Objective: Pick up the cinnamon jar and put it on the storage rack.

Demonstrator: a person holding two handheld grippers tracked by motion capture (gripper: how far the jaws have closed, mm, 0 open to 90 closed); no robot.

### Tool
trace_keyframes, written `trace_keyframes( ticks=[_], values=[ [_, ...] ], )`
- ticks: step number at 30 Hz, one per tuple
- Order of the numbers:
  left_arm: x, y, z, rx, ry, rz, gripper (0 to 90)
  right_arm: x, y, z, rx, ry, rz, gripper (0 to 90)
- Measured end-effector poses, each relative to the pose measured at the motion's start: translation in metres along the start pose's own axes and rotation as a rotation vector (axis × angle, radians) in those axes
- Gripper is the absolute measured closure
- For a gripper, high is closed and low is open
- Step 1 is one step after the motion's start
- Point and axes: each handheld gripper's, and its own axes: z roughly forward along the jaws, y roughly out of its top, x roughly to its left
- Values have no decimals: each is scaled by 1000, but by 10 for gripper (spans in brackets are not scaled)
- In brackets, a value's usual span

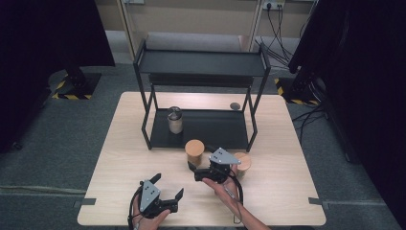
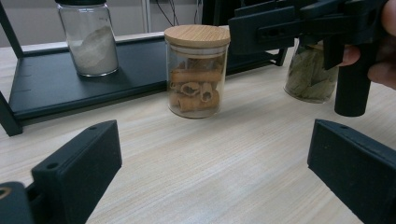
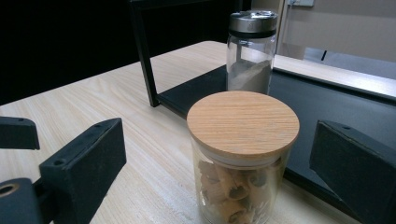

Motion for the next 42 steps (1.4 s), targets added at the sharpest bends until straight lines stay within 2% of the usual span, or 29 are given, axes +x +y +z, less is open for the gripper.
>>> trace_keyframes(
  ticks=[11,23,29,37,42],
  values=[
    [0,0,0,1,0,-1,25,3,2,12,23,-37,-3,50],
    [0,0,0,2,0,-1,25,4,2,23,49,-57,12,60],
    [0,0,0,1,1,0,25,4,2,27,56,-63,4,71],
    [0,0,0,0,0,0,25,3,3,31,65,-64,7,108],
    [0,0,0,1,0,1,25,4,4,35,74,-71,-9,147]
  ],
)
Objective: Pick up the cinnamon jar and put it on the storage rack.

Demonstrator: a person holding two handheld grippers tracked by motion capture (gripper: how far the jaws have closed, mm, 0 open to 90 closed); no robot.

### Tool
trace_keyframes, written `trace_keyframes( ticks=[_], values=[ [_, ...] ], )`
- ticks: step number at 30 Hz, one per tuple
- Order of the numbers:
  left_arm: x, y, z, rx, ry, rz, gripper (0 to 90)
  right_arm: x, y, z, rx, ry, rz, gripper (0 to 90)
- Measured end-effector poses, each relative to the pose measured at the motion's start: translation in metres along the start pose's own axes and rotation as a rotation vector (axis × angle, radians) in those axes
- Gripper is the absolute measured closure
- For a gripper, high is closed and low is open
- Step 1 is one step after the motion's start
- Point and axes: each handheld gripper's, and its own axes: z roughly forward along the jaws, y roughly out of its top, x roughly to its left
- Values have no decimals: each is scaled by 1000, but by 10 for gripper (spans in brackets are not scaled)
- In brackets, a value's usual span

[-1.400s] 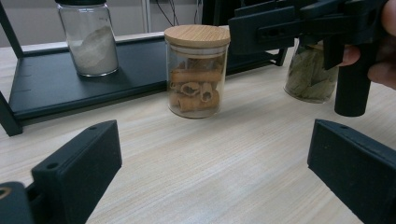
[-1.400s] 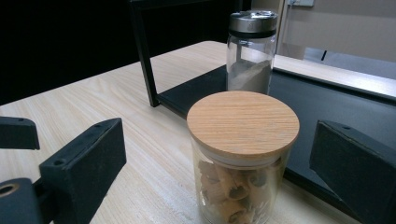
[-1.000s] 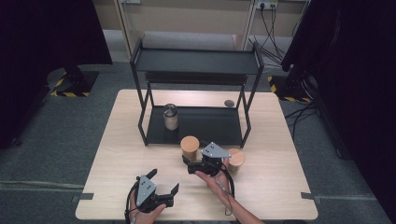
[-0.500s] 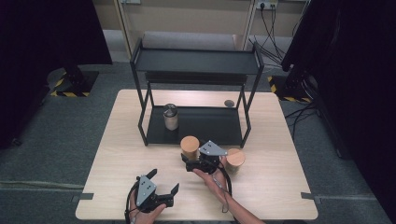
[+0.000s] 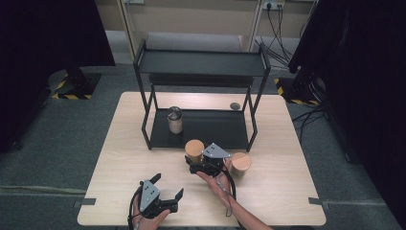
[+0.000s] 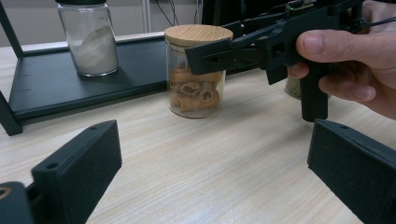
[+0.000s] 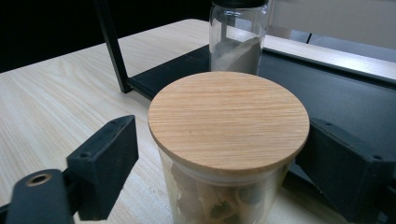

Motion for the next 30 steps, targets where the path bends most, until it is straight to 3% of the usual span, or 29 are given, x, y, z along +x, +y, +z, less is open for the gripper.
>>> trace_keyframes(
  ticks=[17,30],
  values=[
    [0,0,0,1,1,0,26,1,6,8,46,-17,-10,256],
    [0,0,0,0,0,-2,27,1,11,4,22,-4,-10,260]
  ],
)
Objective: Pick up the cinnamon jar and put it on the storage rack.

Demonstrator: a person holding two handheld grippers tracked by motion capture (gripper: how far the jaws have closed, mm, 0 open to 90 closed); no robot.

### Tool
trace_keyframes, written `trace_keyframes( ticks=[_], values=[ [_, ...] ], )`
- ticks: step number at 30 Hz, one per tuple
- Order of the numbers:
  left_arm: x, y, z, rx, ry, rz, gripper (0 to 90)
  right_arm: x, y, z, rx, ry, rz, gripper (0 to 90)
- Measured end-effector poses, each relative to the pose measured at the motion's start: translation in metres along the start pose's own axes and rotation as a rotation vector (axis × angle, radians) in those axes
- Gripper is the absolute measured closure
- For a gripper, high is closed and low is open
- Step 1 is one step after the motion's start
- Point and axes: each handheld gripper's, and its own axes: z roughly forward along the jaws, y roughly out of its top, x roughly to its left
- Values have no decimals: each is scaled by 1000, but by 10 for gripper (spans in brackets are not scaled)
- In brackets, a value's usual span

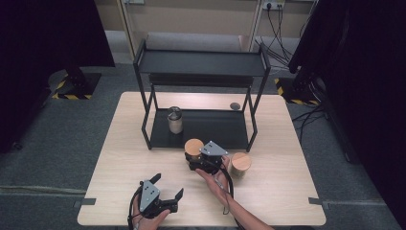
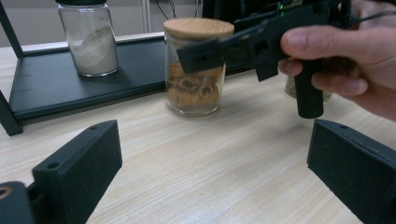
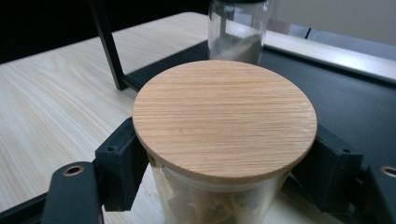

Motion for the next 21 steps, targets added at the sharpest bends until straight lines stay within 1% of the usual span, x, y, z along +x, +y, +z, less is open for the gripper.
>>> trace_keyframes(
  ticks=[4,9,21],
  values=[
    [0,0,0,1,0,1,27,0,4,-1,-8,10,2,260],
    [0,0,0,0,2,0,27,0,9,0,5,14,-2,260],
    [0,0,0,-1,1,-1,27,-1,22,5,2,-11,1,260]
  ],
)
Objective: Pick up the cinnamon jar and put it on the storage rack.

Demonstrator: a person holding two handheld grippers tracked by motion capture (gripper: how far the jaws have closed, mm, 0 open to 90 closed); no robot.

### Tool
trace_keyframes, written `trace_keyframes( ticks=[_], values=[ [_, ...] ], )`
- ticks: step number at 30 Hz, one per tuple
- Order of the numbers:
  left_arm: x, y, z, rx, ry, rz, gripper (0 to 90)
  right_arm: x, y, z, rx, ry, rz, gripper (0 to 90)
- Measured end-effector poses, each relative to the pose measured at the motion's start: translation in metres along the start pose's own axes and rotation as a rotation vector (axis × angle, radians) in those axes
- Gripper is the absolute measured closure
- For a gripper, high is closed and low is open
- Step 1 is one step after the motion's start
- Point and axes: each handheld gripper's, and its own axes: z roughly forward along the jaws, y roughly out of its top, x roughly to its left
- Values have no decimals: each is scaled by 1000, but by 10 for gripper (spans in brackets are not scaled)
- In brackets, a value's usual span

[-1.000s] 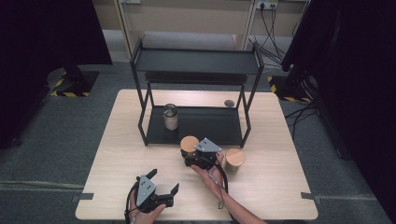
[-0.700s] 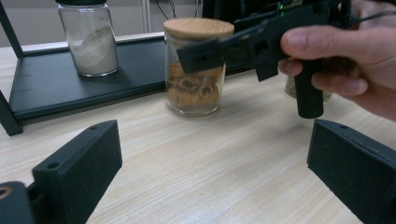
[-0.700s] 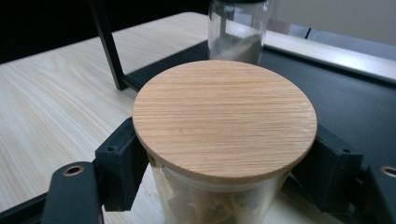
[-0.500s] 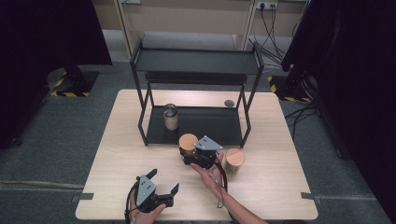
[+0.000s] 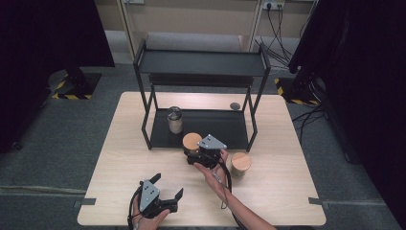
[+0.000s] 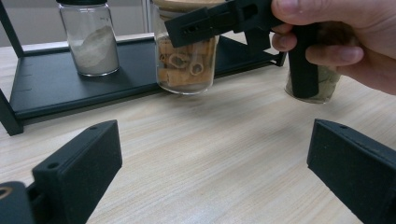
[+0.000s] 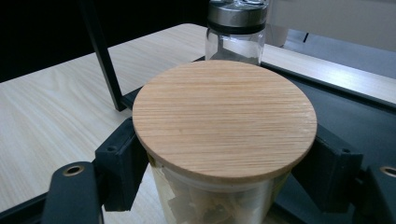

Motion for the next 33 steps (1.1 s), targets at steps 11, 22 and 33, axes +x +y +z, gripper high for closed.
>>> trace_keyframes(
  ticks=[11,22,33],
  values=[
    [0,0,0,0,1,-1,27,-4,9,8,6,-29,26,260],
    [0,0,0,-1,0,0,28,-4,18,21,4,-82,40,260],
    [1,0,-1,-3,1,-1,28,-6,26,34,8,-121,51,260]
  ],
)
